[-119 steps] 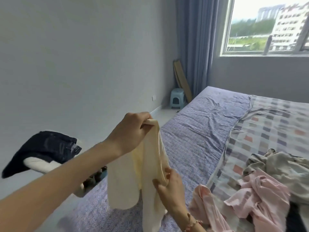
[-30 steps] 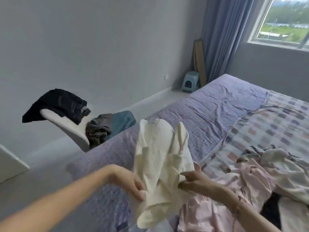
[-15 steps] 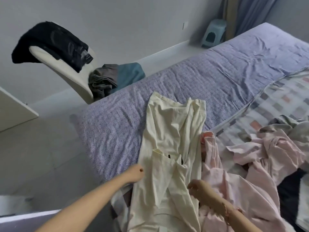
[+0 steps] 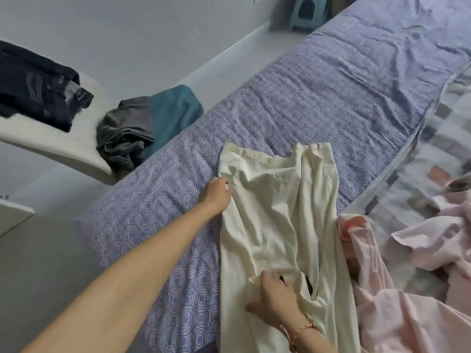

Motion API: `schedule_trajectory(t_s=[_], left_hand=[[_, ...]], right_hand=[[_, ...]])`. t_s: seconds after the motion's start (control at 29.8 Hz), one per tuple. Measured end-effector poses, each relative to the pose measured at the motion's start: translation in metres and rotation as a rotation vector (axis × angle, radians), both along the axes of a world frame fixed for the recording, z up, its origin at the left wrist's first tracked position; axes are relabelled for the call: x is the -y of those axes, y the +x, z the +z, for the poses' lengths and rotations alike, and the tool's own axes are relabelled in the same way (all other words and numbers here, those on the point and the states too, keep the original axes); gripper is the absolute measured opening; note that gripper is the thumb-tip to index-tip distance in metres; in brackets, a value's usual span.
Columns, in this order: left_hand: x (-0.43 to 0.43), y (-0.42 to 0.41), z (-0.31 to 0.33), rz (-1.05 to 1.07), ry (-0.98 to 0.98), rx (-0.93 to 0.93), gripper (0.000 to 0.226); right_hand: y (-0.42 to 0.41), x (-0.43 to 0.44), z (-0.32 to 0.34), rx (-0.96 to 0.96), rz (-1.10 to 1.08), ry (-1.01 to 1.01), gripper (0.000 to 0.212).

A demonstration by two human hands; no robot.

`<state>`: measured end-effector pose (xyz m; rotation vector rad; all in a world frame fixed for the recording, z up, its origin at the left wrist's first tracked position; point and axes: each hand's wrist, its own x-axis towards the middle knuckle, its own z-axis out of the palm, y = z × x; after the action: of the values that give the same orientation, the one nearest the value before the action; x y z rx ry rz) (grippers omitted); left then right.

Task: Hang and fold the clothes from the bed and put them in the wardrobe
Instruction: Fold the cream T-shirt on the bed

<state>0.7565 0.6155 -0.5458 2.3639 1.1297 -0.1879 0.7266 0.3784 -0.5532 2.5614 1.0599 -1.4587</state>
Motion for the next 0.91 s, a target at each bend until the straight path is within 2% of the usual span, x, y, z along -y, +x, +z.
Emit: schedule_trajectory(t_s=[0.07,0.17,0.27,0.37,0.4,0.5,0.6,0.71,0.77,0.91], left_hand=[[-0.007,0.020,-0.009,0.025,0.034,-0.007,0.034],[-0.026,0.049,-0.027,-0.112,0.269,-0.061,0.037],[-0.047,0.079,-0.037,-0.326,0.259,-0.063,0.045],[-0.063,0.107,-0.037,-0.458,0.231,-0.124,0.053],[-0.065,0.114,-0.037,-0.484,0.249,-0.152,0.052],[-0.072,0.130,-0.031,-0.575,0.388,-0.226,0.038],[-0.076,0.133,-0.024,-0.622,0.449,-0.243,0.024],[-0.088,0.127,-0.016,-0.550,0.298,-0.179,0.012],[-0.100,0.125,-0.003,-0.368,0.092,-0.134,0.009],[-0.132,0.115,0.018,-0.035,-0.272,-0.166,0.008]], right_hand=[[-0.003,-0.001,-0.008,-0.077,-0.017,-0.025,0.054],[0.007,-0.004,-0.022,-0.190,-0.006,-0.065,0.058],[0.014,-0.004,-0.031,-0.303,-0.109,-0.026,0.049],[0.022,-0.009,-0.026,-0.288,-0.140,0.043,0.019],[0.024,-0.011,-0.023,-0.269,-0.138,0.068,0.022],[0.031,-0.023,-0.016,-0.232,-0.074,0.040,0.036],[0.036,-0.030,-0.010,-0.202,0.049,-0.048,0.032],[0.037,-0.031,-0.005,-0.201,0.045,-0.053,0.027],[0.039,-0.026,-0.006,-0.200,-0.023,-0.024,0.030],[0.045,-0.011,-0.007,-0.201,-0.163,0.034,0.041]])
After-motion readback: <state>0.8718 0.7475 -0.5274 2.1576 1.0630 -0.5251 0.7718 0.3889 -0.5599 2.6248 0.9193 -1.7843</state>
